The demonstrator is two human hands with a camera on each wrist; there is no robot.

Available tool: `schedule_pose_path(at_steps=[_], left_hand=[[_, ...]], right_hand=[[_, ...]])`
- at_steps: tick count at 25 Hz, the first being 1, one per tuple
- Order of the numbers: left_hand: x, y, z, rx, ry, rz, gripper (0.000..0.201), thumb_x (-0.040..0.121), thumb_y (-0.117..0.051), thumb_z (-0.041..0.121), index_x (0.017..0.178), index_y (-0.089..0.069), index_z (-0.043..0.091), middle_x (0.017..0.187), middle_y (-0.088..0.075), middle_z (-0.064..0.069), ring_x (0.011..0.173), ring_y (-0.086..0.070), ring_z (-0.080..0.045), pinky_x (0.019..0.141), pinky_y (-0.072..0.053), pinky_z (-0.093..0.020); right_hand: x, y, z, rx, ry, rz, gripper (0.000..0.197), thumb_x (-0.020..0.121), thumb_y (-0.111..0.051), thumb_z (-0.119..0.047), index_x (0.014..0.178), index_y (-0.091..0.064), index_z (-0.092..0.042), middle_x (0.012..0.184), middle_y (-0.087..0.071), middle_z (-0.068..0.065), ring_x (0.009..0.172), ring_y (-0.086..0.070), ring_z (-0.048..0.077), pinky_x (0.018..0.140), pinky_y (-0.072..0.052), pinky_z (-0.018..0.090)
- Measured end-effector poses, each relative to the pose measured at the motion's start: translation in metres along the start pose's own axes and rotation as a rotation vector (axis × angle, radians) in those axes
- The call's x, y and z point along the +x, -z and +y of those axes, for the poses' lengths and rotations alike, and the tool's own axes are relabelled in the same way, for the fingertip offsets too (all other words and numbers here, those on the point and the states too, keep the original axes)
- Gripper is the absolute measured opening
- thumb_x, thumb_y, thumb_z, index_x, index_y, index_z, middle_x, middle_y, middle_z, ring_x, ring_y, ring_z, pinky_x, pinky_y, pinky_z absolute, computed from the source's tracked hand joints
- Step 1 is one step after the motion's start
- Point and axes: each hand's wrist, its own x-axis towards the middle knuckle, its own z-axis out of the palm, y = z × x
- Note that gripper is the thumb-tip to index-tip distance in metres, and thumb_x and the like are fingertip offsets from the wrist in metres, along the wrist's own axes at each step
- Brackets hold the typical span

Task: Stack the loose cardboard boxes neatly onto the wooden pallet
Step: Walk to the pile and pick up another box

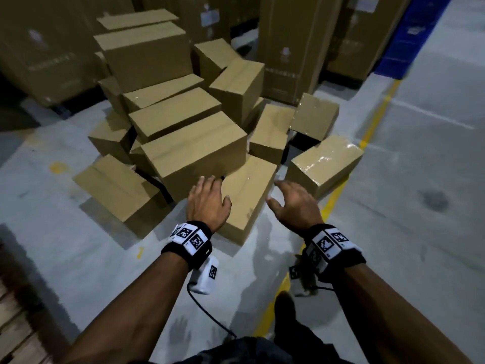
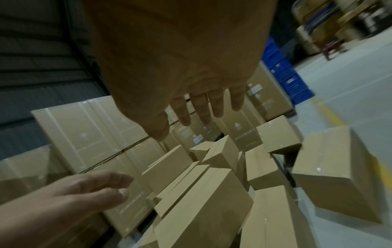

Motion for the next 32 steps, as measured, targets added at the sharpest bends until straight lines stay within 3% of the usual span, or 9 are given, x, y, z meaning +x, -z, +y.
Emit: schedule_pose_path(at_steps=[4, 10, 15, 21, 25, 32], left_hand=[[0.055, 0.002, 0.033, -0.04, 0.204, 0.046, 0.054, 0.1, -0.046, 0.035, 0.149, -0.036, 0.012, 0.16, -0.03, -0.008, 0.15, -0.019, -0.026, 0.122, -0.018, -0.044], [0.125, 0.008, 0.05, -0.06, 0.393, 0.108, 0.056, 0.1, -0.045, 0.035, 0.149, -0.035, 0.011, 0.16, -0.03, -0.008, 0.15, -0.018, -0.025, 0.122, -0.017, -0.043], [0.205, -0.005, 0.039, -0.097, 0.504, 0.131, 0.056, 0.1, -0.045, 0.036, 0.15, -0.034, 0.012, 0.16, -0.029, -0.008, 0.151, -0.016, -0.026, 0.122, -0.016, -0.042], [0.316, -0.021, 0.005, -0.17, 0.626, 0.106, 0.056, 0.1, -0.046, 0.035, 0.15, -0.035, 0.012, 0.16, -0.03, -0.009, 0.15, -0.018, -0.028, 0.121, -0.018, -0.043], [0.357, -0.02, -0.014, -0.216, 0.737, 0.117, 0.056, 0.099, -0.047, 0.033, 0.149, -0.036, 0.012, 0.159, -0.031, -0.009, 0.149, -0.019, -0.028, 0.12, -0.019, -0.042], [0.389, -0.04, -0.043, -0.489, 1.148, 0.204, 0.053, 0.098, -0.05, 0.029, 0.145, -0.041, 0.007, 0.153, -0.04, -0.013, 0.141, -0.034, -0.032, 0.112, -0.033, -0.044]], right_hand=[[0.095, 0.035, 0.028, -0.047, 0.131, -0.153, 0.058, 0.101, -0.049, -0.047, 0.151, -0.042, -0.019, 0.154, -0.045, 0.005, 0.143, -0.037, 0.025, 0.116, -0.032, 0.043], [0.213, 0.062, 0.037, -0.096, 0.318, -0.208, 0.057, 0.099, -0.052, -0.046, 0.147, -0.046, -0.017, 0.15, -0.049, 0.007, 0.139, -0.041, 0.026, 0.113, -0.036, 0.042], [0.321, 0.039, 0.031, -0.156, 0.397, -0.269, 0.058, 0.098, -0.051, -0.051, 0.148, -0.042, -0.023, 0.151, -0.048, 0.006, 0.139, -0.042, 0.026, 0.114, -0.036, 0.047], [0.444, 0.025, 0.004, -0.248, 0.505, -0.359, 0.058, 0.1, -0.051, -0.048, 0.151, -0.04, -0.021, 0.154, -0.045, 0.005, 0.142, -0.037, 0.025, 0.115, -0.031, 0.04], [0.51, 0.016, -0.008, -0.288, 0.553, -0.441, 0.058, 0.1, -0.051, -0.048, 0.15, -0.041, -0.02, 0.153, -0.046, 0.006, 0.141, -0.039, 0.026, 0.113, -0.033, 0.041], [0.623, -0.034, -0.038, -0.282, 0.714, -0.599, 0.058, 0.1, -0.052, -0.048, 0.15, -0.042, -0.021, 0.152, -0.047, 0.007, 0.139, -0.043, 0.028, 0.111, -0.038, 0.041]])
